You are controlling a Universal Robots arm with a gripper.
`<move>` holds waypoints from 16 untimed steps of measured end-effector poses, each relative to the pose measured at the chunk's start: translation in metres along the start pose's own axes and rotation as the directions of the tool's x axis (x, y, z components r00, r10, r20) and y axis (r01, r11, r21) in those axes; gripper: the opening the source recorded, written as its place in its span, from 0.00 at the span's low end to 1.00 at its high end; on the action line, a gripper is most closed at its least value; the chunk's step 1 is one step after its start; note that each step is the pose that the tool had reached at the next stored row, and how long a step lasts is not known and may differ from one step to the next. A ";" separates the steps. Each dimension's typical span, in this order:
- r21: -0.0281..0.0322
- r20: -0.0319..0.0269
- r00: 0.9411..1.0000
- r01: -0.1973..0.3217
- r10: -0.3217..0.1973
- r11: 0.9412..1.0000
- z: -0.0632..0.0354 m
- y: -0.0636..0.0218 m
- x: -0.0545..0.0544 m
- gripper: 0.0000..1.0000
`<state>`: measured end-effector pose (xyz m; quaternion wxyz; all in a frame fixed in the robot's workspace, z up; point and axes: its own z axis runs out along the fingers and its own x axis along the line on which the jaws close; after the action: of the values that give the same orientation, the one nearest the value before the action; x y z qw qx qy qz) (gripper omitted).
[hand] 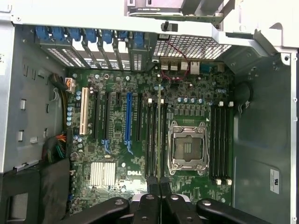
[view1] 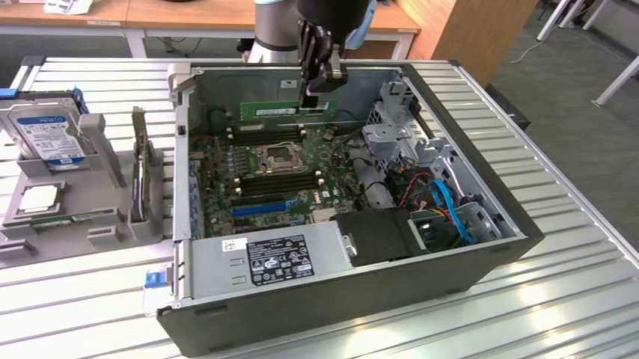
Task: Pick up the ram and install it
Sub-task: 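Pick up the ram and move it above insertion slot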
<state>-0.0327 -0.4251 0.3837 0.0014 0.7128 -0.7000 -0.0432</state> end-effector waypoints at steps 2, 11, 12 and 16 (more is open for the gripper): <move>0.000 0.000 1.000 0.000 0.000 1.000 0.0000 0.0000 0.000 0.12; 0.000 0.000 1.000 0.000 0.000 1.000 0.0047 -0.0003 0.000 0.12; 0.000 0.000 1.000 0.000 0.000 1.000 0.0059 -0.0004 0.000 0.12; 0.000 0.000 1.000 0.000 0.000 1.000 0.0112 -0.0008 0.001 0.12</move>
<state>-0.0327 -0.4251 0.3725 0.0013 0.7128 -0.7001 -0.0432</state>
